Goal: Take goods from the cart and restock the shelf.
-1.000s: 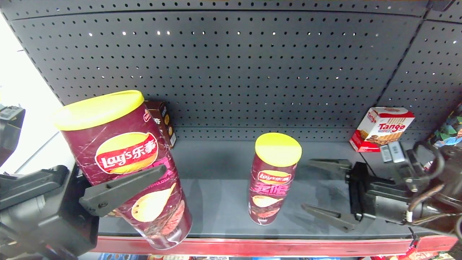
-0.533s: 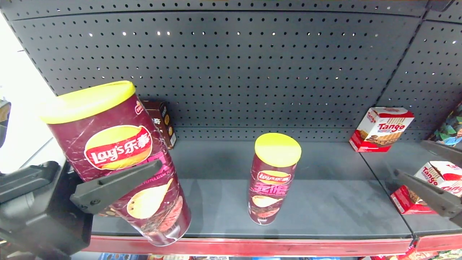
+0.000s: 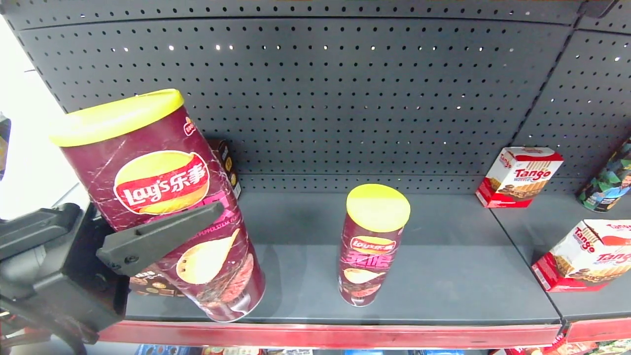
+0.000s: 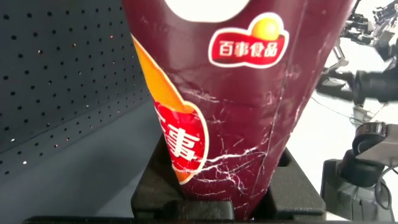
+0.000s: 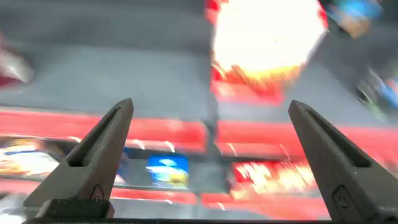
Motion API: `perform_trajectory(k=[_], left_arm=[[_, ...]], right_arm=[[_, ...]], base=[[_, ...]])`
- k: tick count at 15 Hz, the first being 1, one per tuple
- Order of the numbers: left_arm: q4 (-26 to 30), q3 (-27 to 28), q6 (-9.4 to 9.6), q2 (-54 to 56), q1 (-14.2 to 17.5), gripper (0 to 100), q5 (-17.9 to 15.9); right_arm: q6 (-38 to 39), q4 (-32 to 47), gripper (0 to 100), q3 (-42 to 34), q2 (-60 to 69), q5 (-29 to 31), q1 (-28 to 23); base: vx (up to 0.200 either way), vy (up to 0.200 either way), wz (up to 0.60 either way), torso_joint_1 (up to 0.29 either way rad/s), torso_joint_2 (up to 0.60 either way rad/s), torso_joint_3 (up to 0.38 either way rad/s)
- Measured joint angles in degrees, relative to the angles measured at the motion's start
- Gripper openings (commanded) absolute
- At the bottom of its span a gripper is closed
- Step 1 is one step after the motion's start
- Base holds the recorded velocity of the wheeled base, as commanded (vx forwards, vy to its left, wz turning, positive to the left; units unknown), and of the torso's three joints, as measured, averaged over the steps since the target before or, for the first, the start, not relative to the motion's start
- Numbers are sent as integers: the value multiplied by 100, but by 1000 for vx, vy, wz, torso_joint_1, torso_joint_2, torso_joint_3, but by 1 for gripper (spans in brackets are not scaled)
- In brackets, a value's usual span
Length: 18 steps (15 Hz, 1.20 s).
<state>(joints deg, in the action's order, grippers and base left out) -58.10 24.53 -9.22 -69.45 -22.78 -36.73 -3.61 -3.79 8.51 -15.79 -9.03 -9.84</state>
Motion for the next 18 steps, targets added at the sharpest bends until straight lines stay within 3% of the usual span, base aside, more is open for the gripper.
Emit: perform_trajectory(k=[3, 4, 5, 7, 8, 11, 15, 18], left_arm=[[-4, -41, 18, -9, 5, 0, 2], [-12, -94, 35, -9, 11, 0, 0], [-9, -177, 85, -4, 10, 0, -13], [0, -278, 167, 5, -63, 0, -35], [35, -290, 161, 40, -105, 0, -29], [77, -332, 163, 140, -199, 0, -24], [194, -247, 185, 115, -296, 0, -44], [427, -168, 197, 10, -307, 0, -260]], right_arm=[[472, 56, 100, -713, 725, 1471, -61], [472, 71, 100, -783, 833, 1530, -72], [317, 76, 100, -816, 912, 1376, -74], [28, 98, 100, -835, 995, 513, -77], [17, 123, 100, -840, 1019, 436, -77], [347, 372, 100, -846, 1047, 857, -79], [371, 372, 100, -851, 1056, 879, -79], [371, 372, 100, -851, 1056, 881, -83]], base=[[0, 0, 0, 0, 0, 0], [0, 0, 0, 0, 0, 0], [0, 0, 0, 0, 0, 0], [0, 0, 0, 0, 0, 0], [0, 0, 0, 0, 0, 0], [0, 0, 0, 0, 0, 0], [0, 0, 0, 0, 0, 0], [0, 0, 0, 0, 0, 0]])
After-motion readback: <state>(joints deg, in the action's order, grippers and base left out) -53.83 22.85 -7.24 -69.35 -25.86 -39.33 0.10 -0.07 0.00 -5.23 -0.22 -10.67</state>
